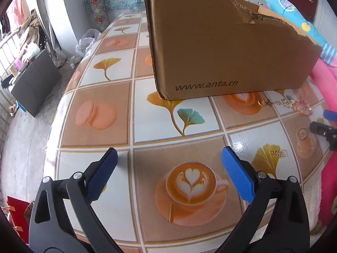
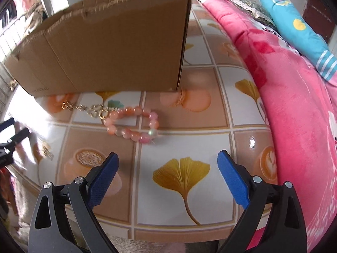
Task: Organize jewelry
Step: 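Move the left gripper toward the gold chain pieces beside the box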
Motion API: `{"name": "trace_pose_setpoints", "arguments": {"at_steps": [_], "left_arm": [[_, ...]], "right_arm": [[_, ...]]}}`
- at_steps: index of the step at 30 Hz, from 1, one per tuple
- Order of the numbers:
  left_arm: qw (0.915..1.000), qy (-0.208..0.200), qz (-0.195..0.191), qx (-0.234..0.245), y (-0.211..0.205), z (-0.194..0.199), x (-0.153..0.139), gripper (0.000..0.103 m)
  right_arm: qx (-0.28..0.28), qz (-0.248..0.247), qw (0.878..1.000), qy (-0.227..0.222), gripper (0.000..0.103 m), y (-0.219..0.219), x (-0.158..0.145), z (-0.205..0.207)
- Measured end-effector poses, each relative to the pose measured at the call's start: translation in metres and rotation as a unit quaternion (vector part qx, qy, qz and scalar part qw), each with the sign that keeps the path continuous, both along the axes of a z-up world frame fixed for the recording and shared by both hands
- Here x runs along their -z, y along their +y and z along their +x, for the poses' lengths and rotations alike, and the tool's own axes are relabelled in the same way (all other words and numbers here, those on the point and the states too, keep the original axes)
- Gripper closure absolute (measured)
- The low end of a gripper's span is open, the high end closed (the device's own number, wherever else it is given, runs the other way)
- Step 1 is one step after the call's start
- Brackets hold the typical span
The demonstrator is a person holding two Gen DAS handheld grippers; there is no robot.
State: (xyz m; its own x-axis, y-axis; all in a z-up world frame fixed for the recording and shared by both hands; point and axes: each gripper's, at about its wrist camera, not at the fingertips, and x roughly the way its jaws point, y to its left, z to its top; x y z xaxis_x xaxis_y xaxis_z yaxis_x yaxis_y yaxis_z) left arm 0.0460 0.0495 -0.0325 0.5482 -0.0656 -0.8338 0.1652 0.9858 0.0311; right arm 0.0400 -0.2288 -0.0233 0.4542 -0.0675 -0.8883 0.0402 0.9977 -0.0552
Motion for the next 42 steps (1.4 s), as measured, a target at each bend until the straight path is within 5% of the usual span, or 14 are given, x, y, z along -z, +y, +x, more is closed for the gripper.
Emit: {"name": "trace_pose_setpoints", "arguments": {"at_steps": [15,22,27,31,39,42], "left_arm": [[0.9999,0.009,-0.007,0.008,0.003,0.007,0.004,0.007],[0.9994,-0.026,0.0,0.021,0.005,0.0,0.002,0.009],[0.9925,-0.071,-0.078,0.062,0.003,-0.023,-0.02,0.027],[0.9855,-0.073,-0.105,0.111,-0.018,-0.037,-0.025,0.04],[0.9803,-0.034,-0.103,0.165,-0.069,-0.045,-0.005,0.071],[0.9791,-0.036,-0.078,0.185,-0.081,-0.046,-0.002,0.072]], "right_arm": [[-0.015,0.019,1.0,-0.01,0.007,-0.004,0.003,-0.002],[-0.01,0.07,0.99,-0.122,0.007,-0.007,-0.037,-0.019],[-0.035,0.156,0.978,-0.135,0.007,-0.003,-0.036,-0.031],[-0.054,0.182,0.973,-0.129,0.015,0.009,-0.024,-0.037],[-0.064,0.187,0.973,-0.117,0.027,0.016,-0.011,-0.038],[-0.066,0.19,0.973,-0.115,0.027,0.015,-0.009,-0.037]]}}
